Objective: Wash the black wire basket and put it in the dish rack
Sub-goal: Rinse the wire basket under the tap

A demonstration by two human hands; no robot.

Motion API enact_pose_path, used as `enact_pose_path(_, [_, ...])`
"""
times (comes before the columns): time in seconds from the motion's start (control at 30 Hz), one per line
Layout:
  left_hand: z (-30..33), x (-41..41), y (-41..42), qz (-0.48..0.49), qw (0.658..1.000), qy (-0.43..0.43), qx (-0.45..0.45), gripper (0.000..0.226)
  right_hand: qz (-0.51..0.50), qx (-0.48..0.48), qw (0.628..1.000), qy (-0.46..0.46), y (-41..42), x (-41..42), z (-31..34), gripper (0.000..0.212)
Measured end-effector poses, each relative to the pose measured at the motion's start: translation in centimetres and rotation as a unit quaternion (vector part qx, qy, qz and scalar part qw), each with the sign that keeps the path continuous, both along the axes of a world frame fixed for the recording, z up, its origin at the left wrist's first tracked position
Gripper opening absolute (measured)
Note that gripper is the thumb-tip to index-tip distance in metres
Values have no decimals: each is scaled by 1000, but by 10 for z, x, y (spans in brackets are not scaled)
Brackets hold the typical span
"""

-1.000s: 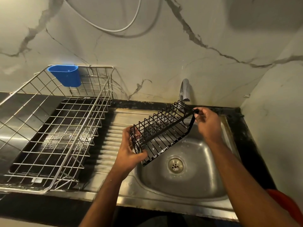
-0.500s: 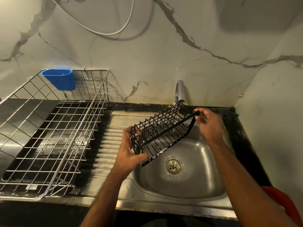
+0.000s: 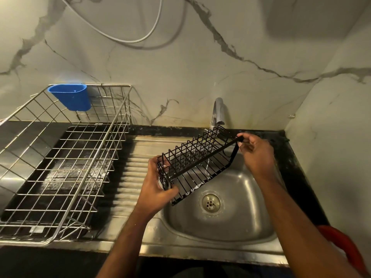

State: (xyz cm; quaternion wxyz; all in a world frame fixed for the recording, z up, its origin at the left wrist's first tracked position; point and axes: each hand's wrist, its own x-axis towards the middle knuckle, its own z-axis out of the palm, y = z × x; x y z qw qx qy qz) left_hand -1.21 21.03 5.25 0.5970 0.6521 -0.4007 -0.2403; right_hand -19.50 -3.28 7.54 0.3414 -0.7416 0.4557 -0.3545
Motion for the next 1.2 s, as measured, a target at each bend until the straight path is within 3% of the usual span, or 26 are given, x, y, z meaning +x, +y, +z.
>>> enact_pose_path(0.8, [3, -2, 9, 21, 999, 18, 23, 70, 6, -3, 1000, -9, 5, 8, 3, 36])
enact_pose_path(1.0, [-2, -3, 6, 5, 996, 80, 35, 87, 1, 8, 1000, -10, 2, 2, 5, 36])
enact_pose_path(1.2, [-6, -3, -9, 18, 984, 169, 52, 76, -22, -23, 999, 10, 0, -5, 4, 34])
